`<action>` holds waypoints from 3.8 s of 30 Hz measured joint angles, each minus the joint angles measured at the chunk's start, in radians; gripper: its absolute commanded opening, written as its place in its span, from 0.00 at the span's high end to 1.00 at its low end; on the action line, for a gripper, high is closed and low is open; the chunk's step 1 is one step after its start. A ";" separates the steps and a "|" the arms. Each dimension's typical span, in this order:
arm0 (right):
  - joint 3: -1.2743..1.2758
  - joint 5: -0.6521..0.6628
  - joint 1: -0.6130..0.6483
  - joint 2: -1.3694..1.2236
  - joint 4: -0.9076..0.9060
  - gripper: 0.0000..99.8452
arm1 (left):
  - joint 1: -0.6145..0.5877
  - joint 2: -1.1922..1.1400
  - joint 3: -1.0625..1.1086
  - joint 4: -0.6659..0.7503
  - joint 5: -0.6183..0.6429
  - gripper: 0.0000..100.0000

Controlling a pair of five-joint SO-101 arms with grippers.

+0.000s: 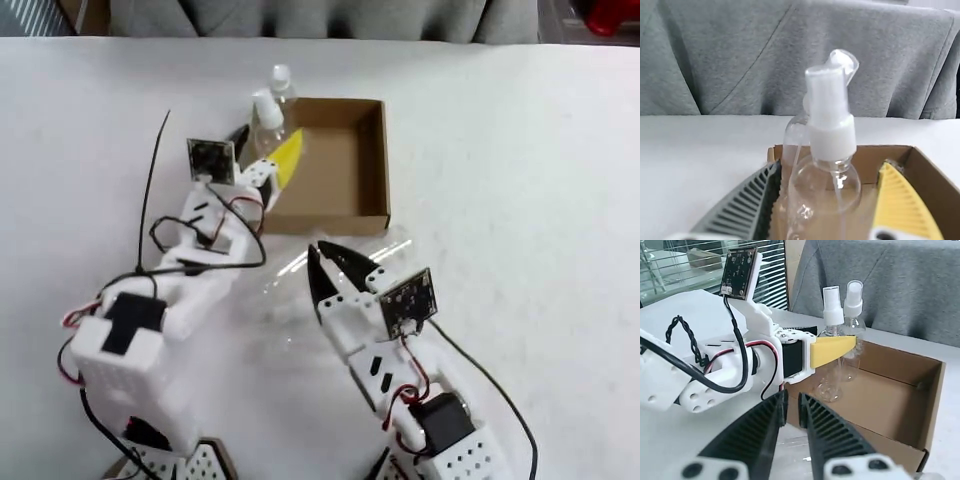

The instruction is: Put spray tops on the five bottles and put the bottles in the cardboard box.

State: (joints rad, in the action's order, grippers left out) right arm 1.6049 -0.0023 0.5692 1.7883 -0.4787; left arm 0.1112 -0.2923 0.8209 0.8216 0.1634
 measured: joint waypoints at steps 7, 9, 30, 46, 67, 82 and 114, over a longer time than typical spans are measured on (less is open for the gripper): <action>0.000 0.000 0.000 0.000 0.000 0.99 | -0.002 0.166 0.135 0.000 0.000 0.71; 0.000 0.000 0.000 0.000 0.000 0.99 | -0.002 0.199 0.167 0.000 0.000 0.71; 0.000 0.000 -0.005 0.000 0.000 0.99 | -0.002 0.721 0.342 -0.446 -0.002 0.71; 0.000 0.000 -0.003 0.000 0.000 0.99 | -0.002 1.280 0.434 -1.270 -0.002 0.71; -0.117 0.129 -0.227 -0.086 -0.127 0.98 | -0.002 1.530 0.595 -1.382 -0.140 0.71; -0.420 0.129 -0.299 -0.904 -0.006 0.98 | -0.002 0.936 0.456 -1.208 -0.144 0.71; -0.761 0.091 -0.203 -1.571 0.000 0.98 | -0.222 1.048 0.350 -1.356 -0.146 0.71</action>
State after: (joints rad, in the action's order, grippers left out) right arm 0.8439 0.0882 0.3667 0.2171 -0.4787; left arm -0.1112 0.7557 1.1707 -0.5347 0.0176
